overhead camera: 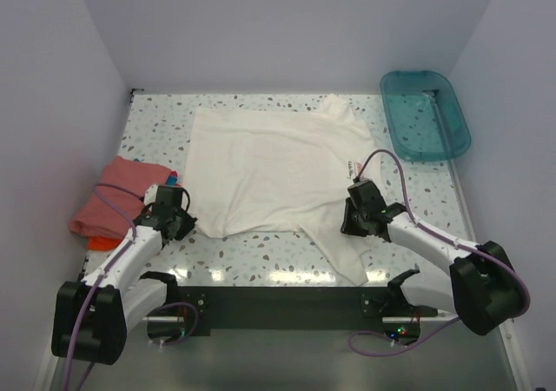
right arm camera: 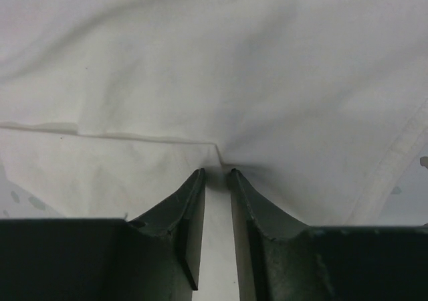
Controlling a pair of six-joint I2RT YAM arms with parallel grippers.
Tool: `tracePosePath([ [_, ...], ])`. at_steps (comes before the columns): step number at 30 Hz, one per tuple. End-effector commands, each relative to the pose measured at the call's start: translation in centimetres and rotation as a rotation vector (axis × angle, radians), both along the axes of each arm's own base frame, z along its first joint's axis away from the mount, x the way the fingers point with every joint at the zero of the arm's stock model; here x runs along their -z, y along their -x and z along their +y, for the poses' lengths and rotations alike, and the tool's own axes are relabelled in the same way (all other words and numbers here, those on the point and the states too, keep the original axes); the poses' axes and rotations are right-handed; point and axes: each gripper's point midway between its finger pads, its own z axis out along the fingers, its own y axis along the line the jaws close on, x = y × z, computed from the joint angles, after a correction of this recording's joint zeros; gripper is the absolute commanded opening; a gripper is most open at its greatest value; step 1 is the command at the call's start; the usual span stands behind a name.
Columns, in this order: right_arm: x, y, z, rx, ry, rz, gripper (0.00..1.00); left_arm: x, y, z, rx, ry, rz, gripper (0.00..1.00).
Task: Fold and stack the t-shirts
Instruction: Fold the tshirt
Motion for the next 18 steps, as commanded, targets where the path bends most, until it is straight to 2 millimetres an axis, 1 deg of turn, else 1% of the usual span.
tracePosePath([
  [1, 0.2, -0.3, 0.5, 0.003, -0.022, -0.015, 0.24, -1.3, -1.6, -0.2, 0.013, 0.004, -0.055, 0.0],
  [2, 0.1, -0.3, 0.5, 0.003, -0.022, -0.016, 0.16, -1.3, -1.6, -0.2, 0.013, 0.004, -0.055, 0.0],
  [5, -0.7, -0.2, 0.5, 0.002, -0.028, -0.029, 0.04, -1.4, -1.6, -0.2, 0.013, 0.002, -0.055, 0.0],
  [6, -1.3, -0.3, 0.5, 0.0, -0.035, -0.044, 0.01, -1.5, -1.7, -0.2, 0.015, 0.002, -0.058, 0.0],
  [12, -4.6, -0.4, -0.2, 0.003, -0.021, -0.104, 0.0, -2.2, -2.0, -0.1, 0.016, -0.004, -0.067, 0.0],
  [13, -5.7, -0.6, -0.3, 0.007, -0.025, -0.127, 0.0, -2.3, -2.0, -0.1, 0.016, -0.003, -0.069, 0.0],
  [15, -6.7, -1.2, -0.5, 0.011, -0.013, -0.16, 0.0, -2.7, -2.3, -0.1, 0.015, -0.005, -0.081, 0.0],
  [16, -7.5, -1.9, -0.4, 0.012, -0.008, -0.182, 0.0, -2.9, -2.5, -0.1, 0.015, -0.008, -0.089, 0.0],
  [18, -8.4, -3.1, -0.6, -0.003, 0.035, -0.212, 0.0, -3.6, -3.2, -0.2, 0.018, -0.006, -0.104, 0.0],
])
